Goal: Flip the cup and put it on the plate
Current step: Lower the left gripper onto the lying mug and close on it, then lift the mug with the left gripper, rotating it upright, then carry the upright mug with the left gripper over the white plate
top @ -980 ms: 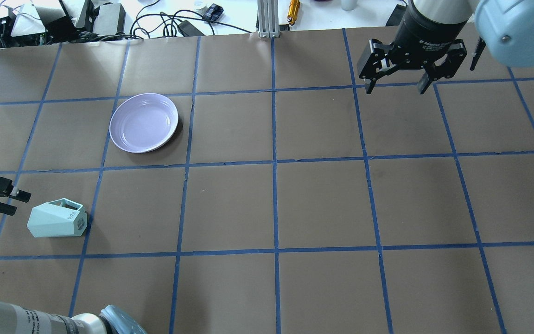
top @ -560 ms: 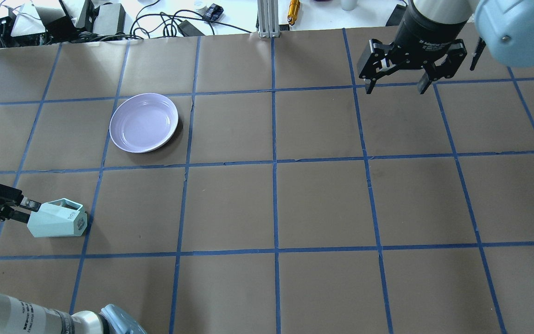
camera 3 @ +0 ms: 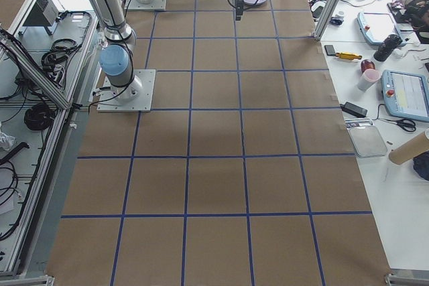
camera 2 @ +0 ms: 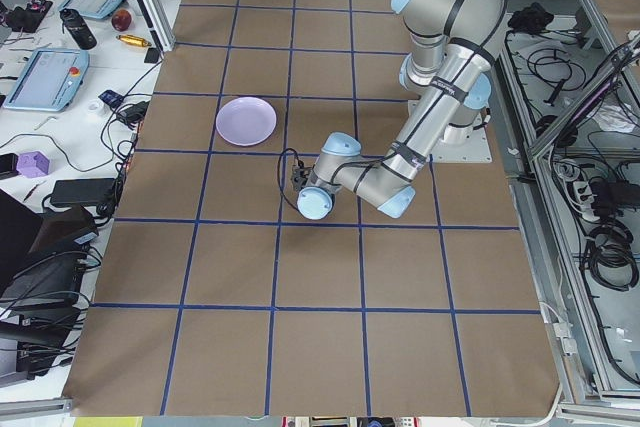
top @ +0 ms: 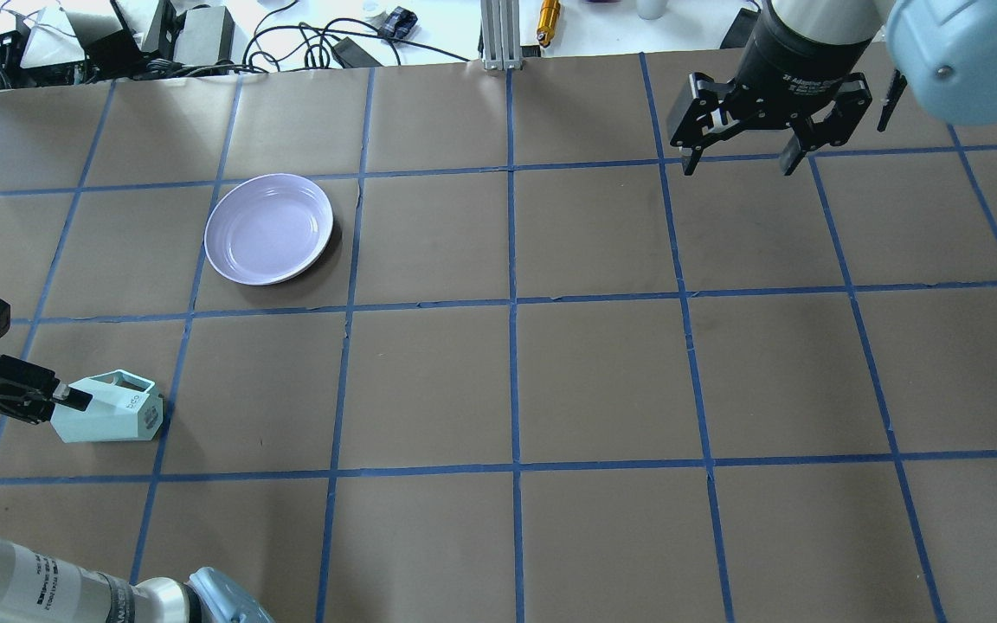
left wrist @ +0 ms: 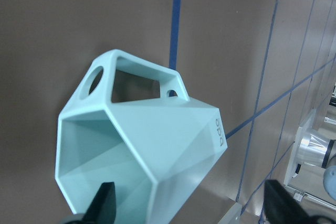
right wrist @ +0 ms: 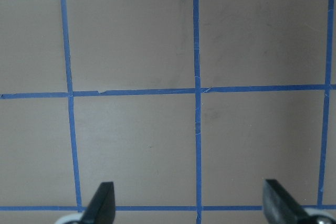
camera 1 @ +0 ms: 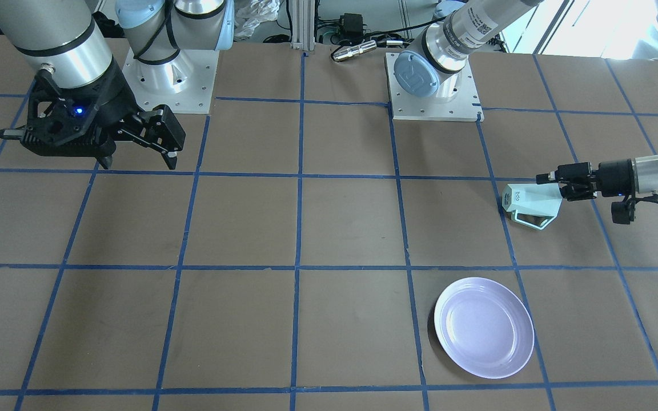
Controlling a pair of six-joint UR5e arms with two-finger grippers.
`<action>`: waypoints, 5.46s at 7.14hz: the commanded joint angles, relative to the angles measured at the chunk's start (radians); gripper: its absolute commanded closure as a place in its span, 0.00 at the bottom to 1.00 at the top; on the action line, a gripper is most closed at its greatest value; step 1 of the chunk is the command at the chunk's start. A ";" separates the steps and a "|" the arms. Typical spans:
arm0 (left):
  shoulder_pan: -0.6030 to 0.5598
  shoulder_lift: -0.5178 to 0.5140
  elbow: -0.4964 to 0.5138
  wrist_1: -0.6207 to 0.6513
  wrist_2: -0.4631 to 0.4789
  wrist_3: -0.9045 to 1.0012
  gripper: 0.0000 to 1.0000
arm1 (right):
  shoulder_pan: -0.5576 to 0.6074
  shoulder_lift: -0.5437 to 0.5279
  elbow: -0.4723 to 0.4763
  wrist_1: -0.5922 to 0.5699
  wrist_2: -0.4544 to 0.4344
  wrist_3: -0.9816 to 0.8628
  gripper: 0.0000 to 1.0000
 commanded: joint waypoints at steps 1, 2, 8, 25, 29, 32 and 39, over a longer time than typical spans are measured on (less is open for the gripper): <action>-0.001 -0.005 0.001 -0.021 -0.002 0.009 0.78 | 0.000 0.000 0.000 0.000 0.000 0.000 0.00; -0.004 -0.005 0.001 -0.029 -0.001 0.012 0.91 | 0.000 0.000 0.000 0.000 0.000 0.000 0.00; -0.030 0.050 0.130 -0.202 -0.016 -0.023 1.00 | 0.000 0.000 0.000 0.000 0.000 0.000 0.00; -0.755 0.078 0.246 0.430 0.379 -0.579 1.00 | 0.000 0.000 0.000 0.000 0.000 0.000 0.00; -0.794 -0.034 0.345 0.419 0.380 -0.436 1.00 | 0.000 0.000 0.000 0.000 0.000 0.000 0.00; -0.839 -0.095 0.392 0.419 0.428 -0.436 1.00 | 0.000 0.000 0.000 0.000 0.000 0.000 0.00; -0.845 -0.141 0.398 0.419 0.441 -0.444 1.00 | 0.000 0.000 0.000 0.000 0.000 0.000 0.00</action>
